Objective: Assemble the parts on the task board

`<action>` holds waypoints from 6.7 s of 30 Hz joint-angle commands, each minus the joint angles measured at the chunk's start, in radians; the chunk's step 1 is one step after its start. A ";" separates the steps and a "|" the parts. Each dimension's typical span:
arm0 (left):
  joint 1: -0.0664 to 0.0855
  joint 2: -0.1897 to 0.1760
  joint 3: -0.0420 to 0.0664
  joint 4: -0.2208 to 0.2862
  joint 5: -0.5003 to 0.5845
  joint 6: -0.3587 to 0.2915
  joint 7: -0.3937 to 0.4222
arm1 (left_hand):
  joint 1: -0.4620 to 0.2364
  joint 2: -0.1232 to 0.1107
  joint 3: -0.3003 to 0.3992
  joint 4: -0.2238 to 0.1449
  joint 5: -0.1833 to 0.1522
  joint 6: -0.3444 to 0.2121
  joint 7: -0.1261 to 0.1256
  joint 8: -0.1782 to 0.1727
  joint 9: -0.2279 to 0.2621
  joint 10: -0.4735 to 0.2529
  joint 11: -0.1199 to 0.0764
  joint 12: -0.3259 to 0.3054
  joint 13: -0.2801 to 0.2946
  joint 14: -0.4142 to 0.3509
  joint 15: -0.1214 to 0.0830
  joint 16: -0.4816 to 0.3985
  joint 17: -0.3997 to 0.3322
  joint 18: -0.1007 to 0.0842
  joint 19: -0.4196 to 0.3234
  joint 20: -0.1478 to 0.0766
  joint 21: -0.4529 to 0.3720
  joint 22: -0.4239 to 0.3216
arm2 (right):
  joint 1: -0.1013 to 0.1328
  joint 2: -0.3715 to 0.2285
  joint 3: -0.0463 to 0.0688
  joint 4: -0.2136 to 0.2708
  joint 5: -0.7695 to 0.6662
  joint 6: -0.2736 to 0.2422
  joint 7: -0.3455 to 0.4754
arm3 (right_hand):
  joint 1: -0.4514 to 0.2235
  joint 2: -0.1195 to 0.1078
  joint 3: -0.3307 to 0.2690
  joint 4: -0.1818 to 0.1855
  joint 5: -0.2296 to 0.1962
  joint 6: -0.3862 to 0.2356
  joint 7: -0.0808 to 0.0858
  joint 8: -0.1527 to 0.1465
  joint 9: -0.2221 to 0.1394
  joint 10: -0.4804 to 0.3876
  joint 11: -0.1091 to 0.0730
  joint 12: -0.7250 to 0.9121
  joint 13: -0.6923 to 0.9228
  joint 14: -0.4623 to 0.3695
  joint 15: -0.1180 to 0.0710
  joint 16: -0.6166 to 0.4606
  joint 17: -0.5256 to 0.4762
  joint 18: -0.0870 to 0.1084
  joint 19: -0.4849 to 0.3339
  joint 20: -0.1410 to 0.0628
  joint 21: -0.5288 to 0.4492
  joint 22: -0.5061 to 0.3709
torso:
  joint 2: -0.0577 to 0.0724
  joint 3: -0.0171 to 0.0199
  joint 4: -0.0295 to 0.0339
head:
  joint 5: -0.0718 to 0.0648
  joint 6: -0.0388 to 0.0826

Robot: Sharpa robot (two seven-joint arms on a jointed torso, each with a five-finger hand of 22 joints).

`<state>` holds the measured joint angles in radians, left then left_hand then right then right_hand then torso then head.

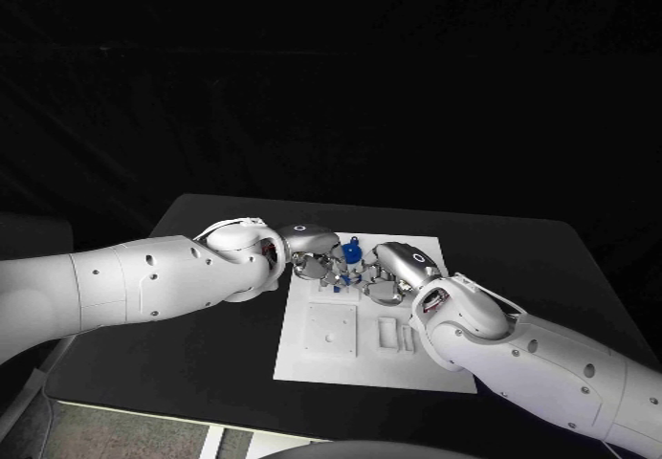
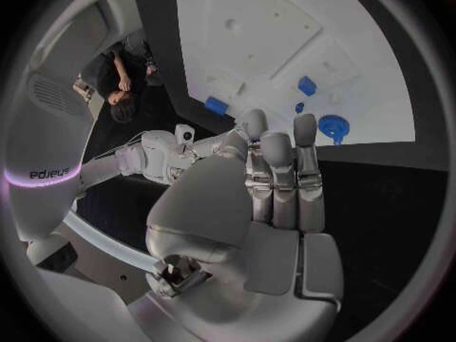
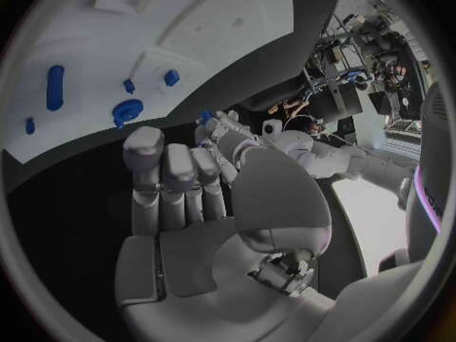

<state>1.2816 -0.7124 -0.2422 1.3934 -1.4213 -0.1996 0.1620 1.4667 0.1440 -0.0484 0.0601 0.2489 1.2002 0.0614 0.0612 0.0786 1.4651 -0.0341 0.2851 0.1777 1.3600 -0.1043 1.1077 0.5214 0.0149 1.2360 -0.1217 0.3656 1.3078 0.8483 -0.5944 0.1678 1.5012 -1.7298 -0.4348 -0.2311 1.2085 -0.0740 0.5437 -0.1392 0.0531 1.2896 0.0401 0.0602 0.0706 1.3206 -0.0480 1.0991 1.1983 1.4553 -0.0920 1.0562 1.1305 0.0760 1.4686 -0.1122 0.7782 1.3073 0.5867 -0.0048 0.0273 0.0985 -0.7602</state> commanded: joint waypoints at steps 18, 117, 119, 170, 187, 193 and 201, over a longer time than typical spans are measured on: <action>-0.001 -0.026 0.001 -0.013 0.717 0.257 -0.104 | -0.072 0.020 0.025 -0.058 0.102 0.062 -0.043 0.006 0.223 0.048 -0.016 0.052 0.019 -0.016 -0.007 0.011 0.008 -0.014 -0.026 -0.008 0.021 0.021 | 0.000 -0.047 0.000 0.008 0.026 -0.165 0.157 | 0.068 -0.098 -0.379 0.119 0.068 -0.195 0.054 0.002 -0.008 -0.115 0.047 -0.073 -0.147 -0.042 0.026 -0.075 -0.070 0.023 -0.026 0.029 -0.209 0.056 | -0.001 0.0011 -0.0012 | -0.004 0.008; -0.001 -0.021 0.001 0.015 0.930 0.215 -0.175 | -0.409 -0.058 0.163 -0.063 0.415 -0.108 -0.093 0.276 1.066 0.014 -0.047 0.233 0.145 -0.032 -0.028 0.153 -0.012 -0.015 -0.051 -0.025 0.129 0.018 | 0.000 -0.028 0.000 0.043 0.003 -0.043 0.062 | 0.038 -0.024 -0.091 0.027 -0.004 -0.027 0.007 0.003 -0.005 -0.096 0.012 -0.039 -0.140 -0.034 -0.001 -0.060 -0.047 -0.010 -0.021 -0.003 -0.179 0.064 | 0.000 0.0000 0.0005 | -0.040 0.010; -0.001 -0.022 0.001 0.014 0.930 0.215 -0.177 | -0.412 -0.070 0.154 -0.048 0.426 -0.113 -0.096 0.291 1.076 0.013 -0.046 0.234 0.147 -0.033 -0.029 0.153 -0.014 -0.015 -0.050 -0.024 0.127 0.018 | 0.000 -0.028 0.000 0.043 0.002 -0.044 0.062 | 0.038 -0.022 -0.090 0.025 -0.004 -0.027 0.007 0.003 -0.005 -0.096 0.011 -0.040 -0.139 -0.034 -0.001 -0.060 -0.046 -0.009 -0.021 -0.003 -0.178 0.064 | 0.000 -0.0001 0.0004 | -0.040 0.010; 0.001 -0.039 0.002 -0.037 0.942 0.252 -0.219 | -0.342 0.032 0.193 -0.175 0.293 -0.196 -0.069 0.327 1.031 -0.042 -0.033 0.265 0.155 -0.050 -0.017 0.160 -0.033 -0.015 -0.059 -0.017 0.123 0.020 | 0.000 -0.072 0.047 0.026 0.075 -0.151 0.014 | 0.024 -0.109 -0.248 0.134 -0.005 -0.192 0.051 0.002 -0.008 -0.162 0.044 -0.135 -0.235 -0.062 0.024 -0.127 -0.092 0.018 -0.035 0.023 -0.297 0.041 | 0.000 0.0020 -0.0013 | -0.035 0.011; 0.106 0.042 0.003 -0.171 0.767 0.447 -0.644 | -0.346 0.043 0.196 -0.222 0.292 -0.187 -0.070 0.322 1.011 -0.033 -0.038 0.278 0.159 -0.037 -0.021 0.173 -0.036 -0.012 -0.047 -0.021 0.142 0.021 | 0.032 -0.178 0.143 0.016 0.293 -0.140 0.028 | 0.028 -0.103 -0.208 0.125 0.000 -0.180 0.052 0.002 -0.008 -0.170 0.045 -0.121 -0.249 -0.066 0.026 -0.125 -0.102 0.020 -0.033 0.028 -0.314 0.044 | -0.003 0.0081 -0.0088 | -0.019 0.009; 0.122 0.111 0.003 -0.234 0.644 0.531 -0.749 | -0.360 0.050 0.205 -0.249 0.290 -0.184 -0.070 0.318 1.005 -0.025 -0.039 0.282 0.161 -0.032 -0.023 0.178 -0.034 -0.011 -0.042 -0.024 0.153 0.020 | 0.057 -0.182 0.147 0.004 0.322 -0.130 0.033 | 0.023 -0.102 -0.197 0.119 0.001 -0.178 0.051 0.002 -0.008 -0.174 0.045 -0.116 -0.255 -0.069 0.027 -0.123 -0.107 0.022 -0.033 0.029 -0.321 0.043 | -0.002 0.0096 -0.0112 | -0.015 0.003; 0.125 0.177 0.002 -0.287 0.558 0.560 -0.806 | -0.371 0.057 0.214 -0.264 0.280 -0.181 -0.070 0.312 0.998 -0.018 -0.040 0.282 0.161 -0.027 -0.024 0.181 -0.030 -0.009 -0.039 -0.025 0.161 0.020 | 0.073 -0.178 0.148 -0.001 0.330 -0.126 0.035 | 0.022 -0.101 -0.193 0.117 0.003 -0.175 0.051 0.002 -0.008 -0.176 0.045 -0.115 -0.259 -0.070 0.027 -0.122 -0.110 0.022 -0.033 0.029 -0.324 0.043 | -0.002 0.0089 -0.0070 | -0.014 -0.004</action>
<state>1.4029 -0.5463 -0.2405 1.1156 -0.7862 0.3088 -0.5787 1.0832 0.1776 0.0694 -0.1019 0.5329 1.0040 -0.0014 0.3768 1.0790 1.4402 -0.0733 0.5636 0.3381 1.3277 -0.1267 1.2857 0.4899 0.0149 1.1902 -0.1465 0.5204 1.3074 0.9195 -0.7745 0.3151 1.5001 -1.4206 -0.5737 -0.2077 1.2283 -0.1805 0.3456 -0.0235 0.0504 1.1081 0.0894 0.0630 0.0629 1.1542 -0.0035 0.9793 0.9407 1.3898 -0.0664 0.9360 1.0216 0.0875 1.4364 -0.0908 0.4603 1.3073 0.5843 0.0041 0.0185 0.0837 -0.7612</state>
